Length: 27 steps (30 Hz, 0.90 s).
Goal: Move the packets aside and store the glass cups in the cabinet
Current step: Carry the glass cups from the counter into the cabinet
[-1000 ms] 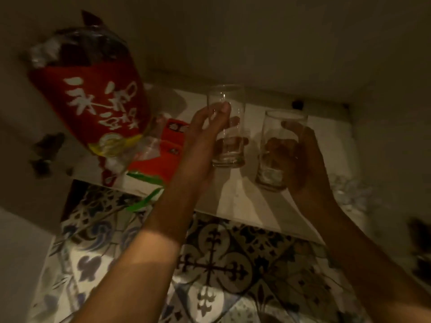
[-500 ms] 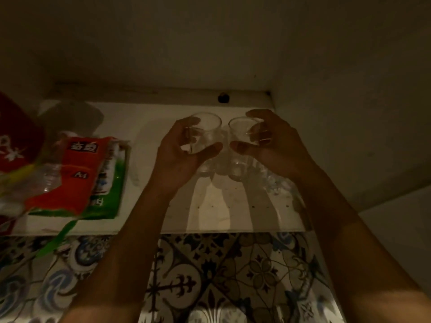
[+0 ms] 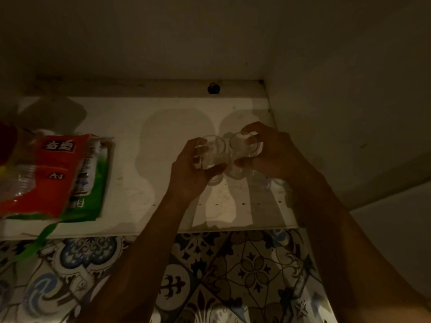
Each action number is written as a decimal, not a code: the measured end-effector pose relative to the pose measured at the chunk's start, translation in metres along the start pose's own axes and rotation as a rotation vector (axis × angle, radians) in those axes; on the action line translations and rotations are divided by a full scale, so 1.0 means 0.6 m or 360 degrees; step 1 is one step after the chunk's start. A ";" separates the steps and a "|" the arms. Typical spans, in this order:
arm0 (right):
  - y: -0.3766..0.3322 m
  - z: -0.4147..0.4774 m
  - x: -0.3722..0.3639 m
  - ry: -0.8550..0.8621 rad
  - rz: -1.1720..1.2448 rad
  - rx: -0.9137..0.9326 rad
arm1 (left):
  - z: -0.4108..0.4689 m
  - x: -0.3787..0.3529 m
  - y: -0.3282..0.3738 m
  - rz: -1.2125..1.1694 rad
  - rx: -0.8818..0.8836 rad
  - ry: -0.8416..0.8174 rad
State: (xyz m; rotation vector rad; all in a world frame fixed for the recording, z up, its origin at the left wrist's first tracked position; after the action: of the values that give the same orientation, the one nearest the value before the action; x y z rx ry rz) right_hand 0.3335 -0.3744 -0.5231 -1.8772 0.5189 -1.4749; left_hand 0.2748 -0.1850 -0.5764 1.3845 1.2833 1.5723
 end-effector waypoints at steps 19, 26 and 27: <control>0.058 0.005 -0.013 -0.0078 0.0072 -0.0127 | 0.007 -0.050 -0.034 0.0077 0.0108 -0.0047; 0.060 0.001 -0.011 -0.0147 0.0162 -0.0218 | 0.006 -0.057 -0.034 0.0126 0.0033 -0.0140; 0.060 0.000 -0.012 -0.0148 0.0176 -0.0228 | 0.005 -0.058 -0.033 0.0122 0.0057 -0.0155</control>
State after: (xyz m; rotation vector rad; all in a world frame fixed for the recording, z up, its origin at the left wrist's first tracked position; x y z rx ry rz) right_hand 0.3354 -0.3940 -0.5540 -1.9831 0.6883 -1.3019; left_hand 0.2829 -0.2110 -0.6062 1.5297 1.2190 1.5192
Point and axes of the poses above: each hand's wrist, its own z-axis towards the middle knuckle, its own x-axis out of the back of the hand, y = z × x, the point moved 4 cm from there along z, towards the middle knuckle, and after that the axes turned 4 degrees about z, right-handed, at the moved point
